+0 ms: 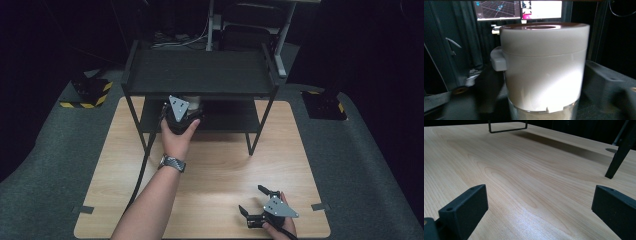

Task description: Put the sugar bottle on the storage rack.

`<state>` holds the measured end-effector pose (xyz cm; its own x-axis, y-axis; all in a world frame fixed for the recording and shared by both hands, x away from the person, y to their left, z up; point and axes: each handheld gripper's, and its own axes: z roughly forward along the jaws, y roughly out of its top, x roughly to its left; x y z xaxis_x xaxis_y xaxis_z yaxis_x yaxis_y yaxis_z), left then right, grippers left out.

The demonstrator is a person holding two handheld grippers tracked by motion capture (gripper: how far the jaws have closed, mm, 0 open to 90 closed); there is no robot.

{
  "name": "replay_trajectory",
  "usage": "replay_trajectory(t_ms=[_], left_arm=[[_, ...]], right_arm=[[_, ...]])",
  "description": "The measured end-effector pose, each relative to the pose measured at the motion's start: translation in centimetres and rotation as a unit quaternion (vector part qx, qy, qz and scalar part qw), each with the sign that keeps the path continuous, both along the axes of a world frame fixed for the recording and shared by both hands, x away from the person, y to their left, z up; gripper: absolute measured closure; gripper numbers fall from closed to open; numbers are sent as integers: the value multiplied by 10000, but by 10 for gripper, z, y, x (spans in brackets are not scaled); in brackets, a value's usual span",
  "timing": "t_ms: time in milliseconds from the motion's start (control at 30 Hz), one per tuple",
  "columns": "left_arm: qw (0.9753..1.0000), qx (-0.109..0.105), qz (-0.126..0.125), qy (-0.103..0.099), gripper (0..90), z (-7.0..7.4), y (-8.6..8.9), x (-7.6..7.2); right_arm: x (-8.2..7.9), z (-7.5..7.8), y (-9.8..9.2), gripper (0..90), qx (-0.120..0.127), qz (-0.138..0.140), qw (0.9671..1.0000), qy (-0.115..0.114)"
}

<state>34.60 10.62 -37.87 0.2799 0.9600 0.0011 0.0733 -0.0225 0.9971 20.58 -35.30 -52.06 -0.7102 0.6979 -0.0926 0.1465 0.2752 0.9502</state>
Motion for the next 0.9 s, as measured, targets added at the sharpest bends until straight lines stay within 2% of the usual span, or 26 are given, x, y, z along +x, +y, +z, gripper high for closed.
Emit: replay_trajectory(t_ms=[100, 233, 433, 900], left_arm=[[10000, 9, -25, -73, 29, -1, 1, -6], [9998, 49, -119, -164, 7, -2, 8, -17], [9993, -31, -295, -235, 5, -8, 29, -41], [9969, -199, -572, -501, 5, -51, 73, -106]], right_arm=[[0, 0, 0, 6, 1, 2, 10000, 2], [0, 0, 0, 5, -18, 8, 10000, -5], [1, 1, 0, 5, -32, 11, 10000, 5], [1, 2, 1, 5, -53, -7, 10000, 18]])
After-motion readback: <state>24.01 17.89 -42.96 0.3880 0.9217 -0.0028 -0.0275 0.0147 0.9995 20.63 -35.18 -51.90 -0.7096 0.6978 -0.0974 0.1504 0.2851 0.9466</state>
